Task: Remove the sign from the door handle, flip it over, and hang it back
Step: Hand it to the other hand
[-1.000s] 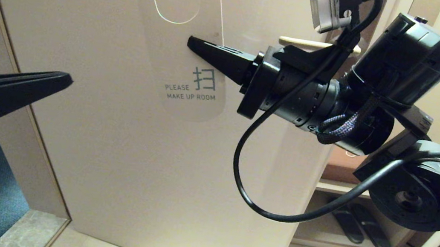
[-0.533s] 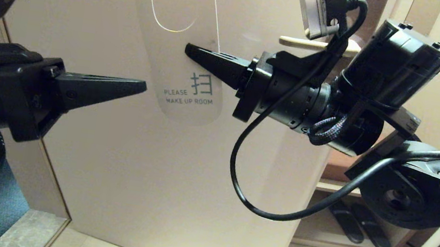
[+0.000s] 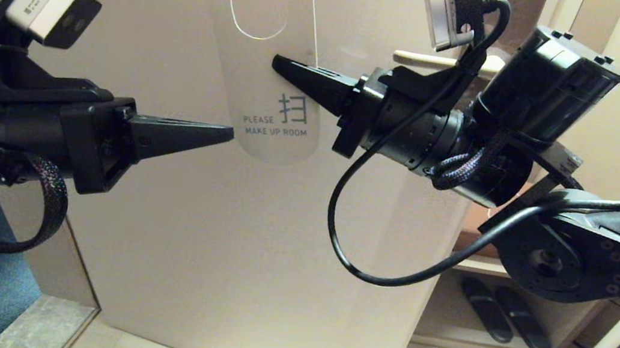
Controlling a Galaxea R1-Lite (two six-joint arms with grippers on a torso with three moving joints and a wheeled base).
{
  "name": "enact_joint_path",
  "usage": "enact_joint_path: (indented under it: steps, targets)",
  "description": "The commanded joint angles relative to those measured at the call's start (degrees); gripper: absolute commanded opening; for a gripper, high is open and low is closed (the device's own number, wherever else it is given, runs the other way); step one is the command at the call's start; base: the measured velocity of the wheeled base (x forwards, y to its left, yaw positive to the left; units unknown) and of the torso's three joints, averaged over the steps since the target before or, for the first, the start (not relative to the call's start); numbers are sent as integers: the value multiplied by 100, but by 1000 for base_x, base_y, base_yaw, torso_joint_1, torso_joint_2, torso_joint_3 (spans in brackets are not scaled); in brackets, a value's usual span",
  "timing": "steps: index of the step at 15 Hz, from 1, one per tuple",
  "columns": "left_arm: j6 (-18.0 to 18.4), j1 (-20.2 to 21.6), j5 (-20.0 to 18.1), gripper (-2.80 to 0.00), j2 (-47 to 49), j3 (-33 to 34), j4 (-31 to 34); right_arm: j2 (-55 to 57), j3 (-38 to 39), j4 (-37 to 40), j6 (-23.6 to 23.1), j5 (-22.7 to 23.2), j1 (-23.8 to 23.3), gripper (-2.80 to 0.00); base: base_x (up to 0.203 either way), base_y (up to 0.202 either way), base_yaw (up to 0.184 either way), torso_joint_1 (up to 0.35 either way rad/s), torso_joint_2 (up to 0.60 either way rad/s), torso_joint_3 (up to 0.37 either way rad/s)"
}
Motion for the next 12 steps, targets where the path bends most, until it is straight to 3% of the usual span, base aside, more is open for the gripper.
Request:
enact_joint_path:
  steps: [1,4,8,12]
  targets:
    - [-7,124,-77,-280,131,3,-28,24,-4,-31,5,22,-36,-280,0,0,0,0,0,0]
    - [1,505,-609,-280,238,12,-242,38,-4,-22,-3,22,-36,-280,0,0,0,0,0,0]
    - [28,505,-601,-280,229,3,-367,108,-13,-27,-28,35,-23,-280,0,0,0,0,0,0]
    - [13,505,-601,-280,316,12,-569,126,-22,-31,-56,383,37,-280,0,0,0,0,0,0]
